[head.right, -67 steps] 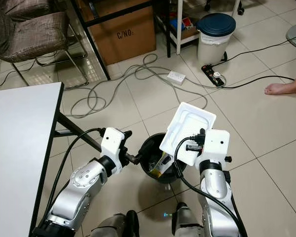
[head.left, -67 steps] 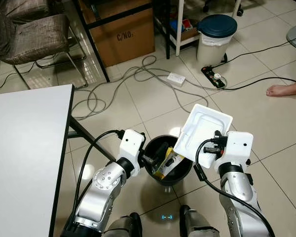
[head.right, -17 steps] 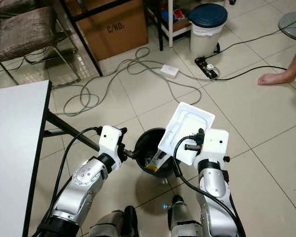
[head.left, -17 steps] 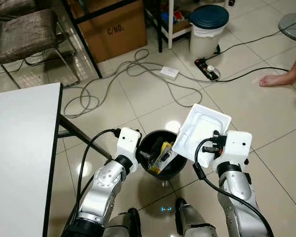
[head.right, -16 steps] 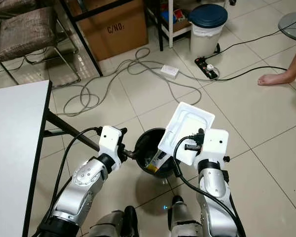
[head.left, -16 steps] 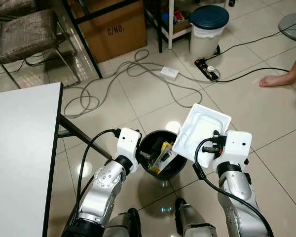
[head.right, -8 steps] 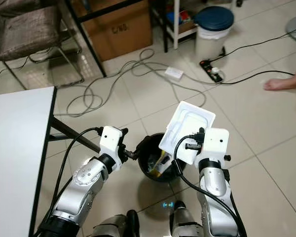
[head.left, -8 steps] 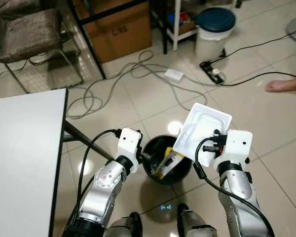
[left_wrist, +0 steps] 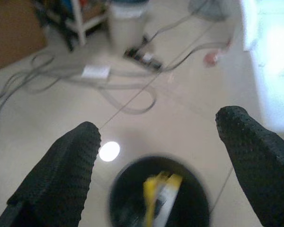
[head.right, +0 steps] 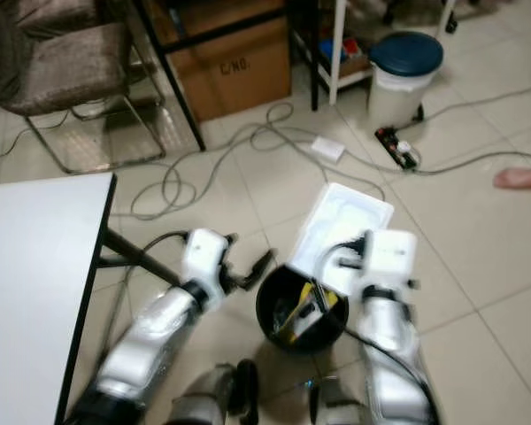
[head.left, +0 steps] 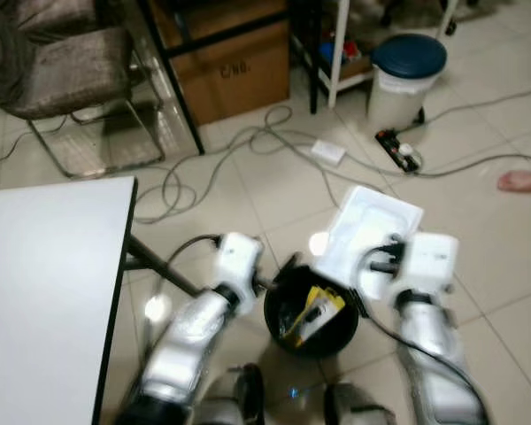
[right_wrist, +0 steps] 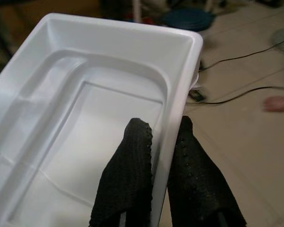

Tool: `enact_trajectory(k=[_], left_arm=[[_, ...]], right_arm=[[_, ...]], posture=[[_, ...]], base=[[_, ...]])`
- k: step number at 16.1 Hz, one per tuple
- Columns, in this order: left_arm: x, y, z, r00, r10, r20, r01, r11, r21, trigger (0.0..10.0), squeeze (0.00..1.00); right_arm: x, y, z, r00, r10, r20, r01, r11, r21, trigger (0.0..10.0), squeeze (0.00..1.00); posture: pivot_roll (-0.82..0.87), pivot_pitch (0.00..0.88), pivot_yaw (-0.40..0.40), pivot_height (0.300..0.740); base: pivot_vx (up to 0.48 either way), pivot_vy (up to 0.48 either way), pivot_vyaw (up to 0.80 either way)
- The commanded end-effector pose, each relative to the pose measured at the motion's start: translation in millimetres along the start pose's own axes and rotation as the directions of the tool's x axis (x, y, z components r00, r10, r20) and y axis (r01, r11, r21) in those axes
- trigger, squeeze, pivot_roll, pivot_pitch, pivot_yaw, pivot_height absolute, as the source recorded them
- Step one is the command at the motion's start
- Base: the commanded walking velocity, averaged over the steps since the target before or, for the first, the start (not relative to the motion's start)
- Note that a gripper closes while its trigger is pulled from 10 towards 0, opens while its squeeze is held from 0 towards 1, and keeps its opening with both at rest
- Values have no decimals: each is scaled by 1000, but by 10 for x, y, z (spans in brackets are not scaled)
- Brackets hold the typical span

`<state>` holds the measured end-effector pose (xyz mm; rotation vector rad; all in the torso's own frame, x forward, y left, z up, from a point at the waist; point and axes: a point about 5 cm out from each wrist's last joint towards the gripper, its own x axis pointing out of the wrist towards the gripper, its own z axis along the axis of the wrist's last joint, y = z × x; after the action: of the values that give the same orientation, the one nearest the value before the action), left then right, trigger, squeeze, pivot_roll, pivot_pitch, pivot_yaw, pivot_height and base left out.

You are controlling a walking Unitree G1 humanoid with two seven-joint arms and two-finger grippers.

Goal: Picking trash to rubbish bin

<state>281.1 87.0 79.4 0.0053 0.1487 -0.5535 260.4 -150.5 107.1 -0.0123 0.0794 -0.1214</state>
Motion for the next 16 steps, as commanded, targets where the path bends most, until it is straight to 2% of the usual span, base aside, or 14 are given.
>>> enact_trajectory(k=[1, 7, 16], left_arm=[[-9, -48, -38, 1000, -14, -14, 13, 1000, -9, 10000, 0], [-26, -76, -52, 1000, -23, -19, 23, 1000, -10, 10000, 0], [-49, -97, -68, 999, -35, -28, 35, 999, -6, 10000, 0]], right_arm=[[-28, -54, -31, 1000, -18, -11, 17, 1000, -13, 10000, 0], [-42, -49, -39, 1000, -16, -15, 16, 1000, 5, 10000, 0], [-60, -35, -84, 999, -15, -35, 15, 1000, 3, 10000, 0]], posture=[[-76, 272, 126, 740], [-75, 278, 127, 740], [-72, 282, 132, 740]], base=[[0, 0, 0], [0, 0, 0], [0, 0, -778]])
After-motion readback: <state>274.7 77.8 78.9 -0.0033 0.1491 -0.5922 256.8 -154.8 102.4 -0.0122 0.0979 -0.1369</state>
